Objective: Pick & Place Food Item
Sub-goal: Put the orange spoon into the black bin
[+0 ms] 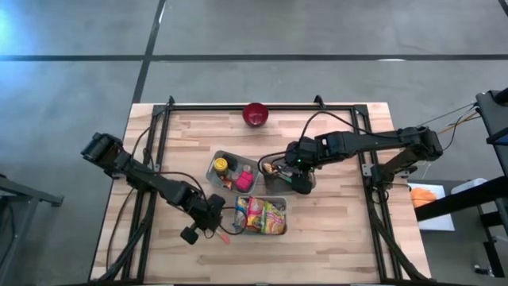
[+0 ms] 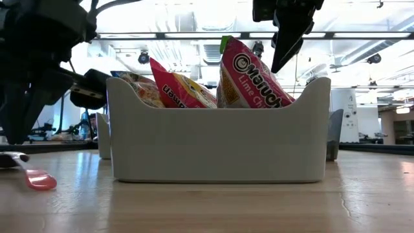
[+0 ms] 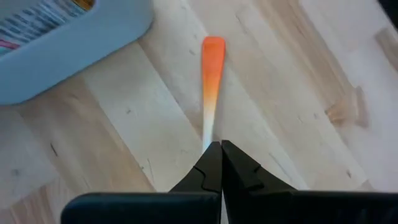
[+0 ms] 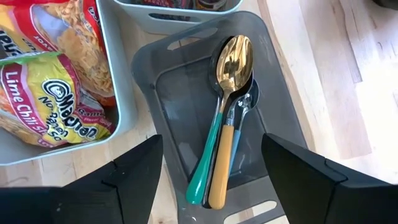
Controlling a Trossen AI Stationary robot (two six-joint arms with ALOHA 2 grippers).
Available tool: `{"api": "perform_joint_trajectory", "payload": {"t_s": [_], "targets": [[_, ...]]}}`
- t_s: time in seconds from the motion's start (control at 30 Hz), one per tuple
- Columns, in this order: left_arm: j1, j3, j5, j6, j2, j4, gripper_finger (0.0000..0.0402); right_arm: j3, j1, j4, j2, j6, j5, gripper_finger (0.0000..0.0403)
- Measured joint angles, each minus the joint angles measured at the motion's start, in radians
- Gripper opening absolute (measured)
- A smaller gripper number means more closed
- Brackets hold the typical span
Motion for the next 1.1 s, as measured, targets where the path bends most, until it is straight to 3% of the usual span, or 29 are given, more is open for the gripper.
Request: {"api": "perform_joint_trajectory", "payload": {"t_s": [0.27, 0.43, 0.77, 0.9, 1.0, 1.1], "targets": [[0.000, 0.000, -0.092, -0.039, -0.004, -0.075, 0.0000, 0.002, 0.000, 0.002, 0.000, 0.000, 0.000, 0.0272], [0.000, 0.000, -0.064, -0.012, -0.004, -0.078, 0.0011, 0.002, 0.002, 0.001, 0.000, 0.000, -0.008, 0.0272], [-0.002, -0.007, -0.041, 0.026, -0.008, -0.072, 0.0157, 0.002, 0.002, 0.000, 0.000, 0.000, -0.008, 0.0272], [-0.002, -0.034, -0.041, 0.037, -0.007, -0.069, 0.0193, 0.002, 0.002, 0.000, 0.000, 0.001, -0.008, 0.0272], [-0.004, -0.051, -0.044, 0.075, -0.007, -0.066, 0.0193, 0.002, 0.002, 0.000, 0.000, 0.003, -0.008, 0.0272], [-0.004, -0.058, -0.044, 0.110, -0.007, -0.063, 0.0164, 0.003, 0.002, 0.000, 0.000, 0.008, -0.008, 0.0272]]}}
